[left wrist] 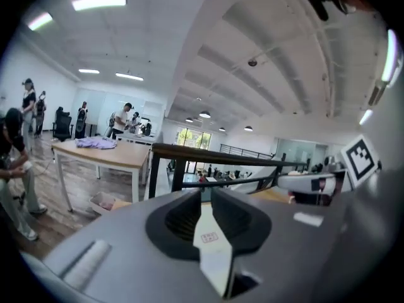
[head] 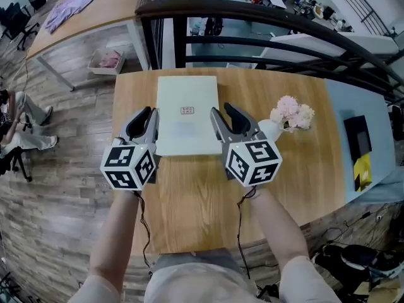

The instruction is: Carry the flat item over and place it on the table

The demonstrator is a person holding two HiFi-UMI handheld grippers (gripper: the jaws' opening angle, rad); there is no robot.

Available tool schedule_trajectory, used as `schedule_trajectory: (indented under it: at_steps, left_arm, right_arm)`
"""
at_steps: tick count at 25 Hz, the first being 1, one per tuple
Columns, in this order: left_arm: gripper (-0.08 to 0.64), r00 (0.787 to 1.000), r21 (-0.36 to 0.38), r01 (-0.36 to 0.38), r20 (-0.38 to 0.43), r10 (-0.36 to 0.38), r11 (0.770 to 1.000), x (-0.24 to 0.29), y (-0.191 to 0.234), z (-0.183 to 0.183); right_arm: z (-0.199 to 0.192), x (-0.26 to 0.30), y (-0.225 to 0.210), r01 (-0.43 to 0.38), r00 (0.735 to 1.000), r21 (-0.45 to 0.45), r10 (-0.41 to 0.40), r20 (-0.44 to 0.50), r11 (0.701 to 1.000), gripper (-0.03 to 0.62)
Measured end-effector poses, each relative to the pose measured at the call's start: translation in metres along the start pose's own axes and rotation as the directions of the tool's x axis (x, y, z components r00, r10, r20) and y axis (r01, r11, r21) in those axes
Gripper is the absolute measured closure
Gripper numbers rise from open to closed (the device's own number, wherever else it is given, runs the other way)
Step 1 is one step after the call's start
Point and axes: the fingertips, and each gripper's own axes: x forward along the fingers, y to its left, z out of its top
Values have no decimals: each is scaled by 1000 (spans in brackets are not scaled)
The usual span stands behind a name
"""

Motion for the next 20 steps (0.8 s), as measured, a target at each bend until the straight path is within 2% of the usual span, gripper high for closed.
schedule_trajectory:
  at_steps: [2, 5, 10, 16, 20]
  left_arm:
    - [516, 1000, 37, 0, 24, -1, 999, -19, -13, 19]
    - [534, 997, 54, 9, 81, -14, 998, -52, -31, 48]
    - [546, 982, 114, 55, 176, -75, 992, -108, -69, 92]
    - [557, 966, 217, 64, 233, -115, 974, -164, -110, 122]
    - [557, 956, 229, 47, 272, -110, 972, -195, -124, 126]
  right_arm:
    - [28, -22, 15, -22, 998, -5, 22, 50, 1000, 476]
    - [66, -53, 41, -67, 991, -21, 69, 115, 998, 513]
    - [115, -107, 82, -87, 972, -103, 108, 208, 991, 572]
    - [143, -168, 124, -124, 950, -150, 161, 269, 981, 591]
    - [143, -201, 142, -127, 942, -161, 170, 288, 979, 591]
